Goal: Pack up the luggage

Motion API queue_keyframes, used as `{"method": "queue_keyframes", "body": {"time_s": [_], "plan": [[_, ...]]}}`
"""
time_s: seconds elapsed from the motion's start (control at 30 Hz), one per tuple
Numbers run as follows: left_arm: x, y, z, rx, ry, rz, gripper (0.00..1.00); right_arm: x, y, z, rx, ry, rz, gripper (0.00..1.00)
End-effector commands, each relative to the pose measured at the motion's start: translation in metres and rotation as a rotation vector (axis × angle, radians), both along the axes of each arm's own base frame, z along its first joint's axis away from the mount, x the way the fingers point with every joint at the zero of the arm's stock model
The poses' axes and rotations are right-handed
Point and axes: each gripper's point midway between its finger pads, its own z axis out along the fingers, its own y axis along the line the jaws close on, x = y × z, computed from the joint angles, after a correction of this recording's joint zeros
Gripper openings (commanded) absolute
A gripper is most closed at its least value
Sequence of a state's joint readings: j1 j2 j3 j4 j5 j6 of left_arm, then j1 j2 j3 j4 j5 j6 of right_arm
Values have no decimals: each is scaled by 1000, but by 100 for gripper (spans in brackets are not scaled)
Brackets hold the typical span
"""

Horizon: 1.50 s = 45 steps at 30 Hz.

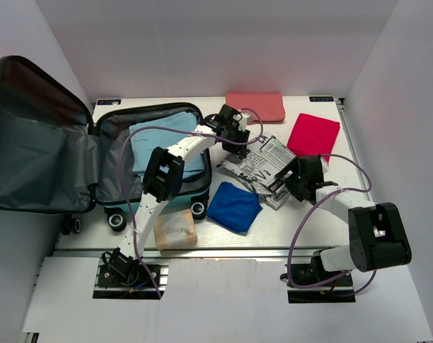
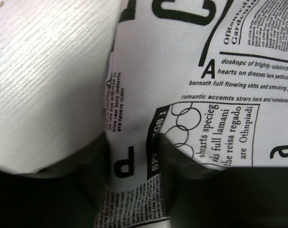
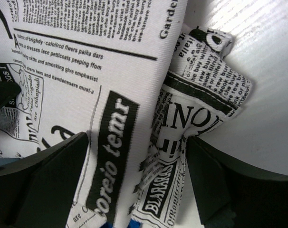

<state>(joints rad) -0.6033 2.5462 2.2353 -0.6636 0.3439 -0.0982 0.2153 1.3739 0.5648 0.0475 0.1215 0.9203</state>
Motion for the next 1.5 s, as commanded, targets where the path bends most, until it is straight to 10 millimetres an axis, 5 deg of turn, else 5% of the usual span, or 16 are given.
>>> {"method": "queue_keyframes", "body": {"time_s": [0.0, 0.13, 0.27, 0.47, 0.77, 0.83, 0.87, 0.97, 1.1, 1.17, 1.2, 1.23, 1.3, 1.37, 1.4, 1.47], "plan": [[-23, 2, -2, 10, 69, -27, 45, 1, -5, -17, -20, 40, -20, 86], [-27, -3, 10, -30, 65, -46, 25, 9, 1, -19, -21, 41, 15, 73], [-28, -6, 24, -62, 50, -55, 0, 15, 1, -17, -47, 36, 41, 47], [-26, -14, 72, -153, -31, -70, 0, 23, -2, 7, -102, -51, 90, 6], [-18, 0, 204, -268, -259, 54, 0, 65, 15, 117, -233, -283, 294, 0], [-13, 16, 214, -237, -304, 145, 0, 65, 25, 130, -255, -295, 368, 0], [-15, 25, 237, -252, -349, 181, 0, 72, 33, 148, -244, -330, 400, 0], [-19, 56, 259, -228, -404, 289, 0, 73, 69, 181, -222, -422, 548, 0], [-21, 106, 272, -152, -460, 496, 0, 77, 114, 222, -215, -526, 687, 0], [-26, 125, 264, -99, -451, 573, 0, 80, 142, 226, -205, -549, 772, 0], [-32, 136, 272, -94, -462, 606, 0, 84, 159, 248, -198, -602, 799, 0], [-31, 149, 268, -52, -478, 661, 0, 86, 178, 237, -194, -576, 843, 0], [-41, 174, 263, -8, -477, 735, 0, 91, 207, 259, -190, -635, 900, 0], [-47, 195, 259, 39, -495, 811, 0, 97, 233, 239, -197, -587, 961, 0], [-51, 209, 250, 73, -488, 847, 0, 103, 244, 258, -197, -630, 963, 0], [-59, 232, 249, 111, -502, 921, 0, 103, 274, 237, -199, -601, 1024, 0]]}}
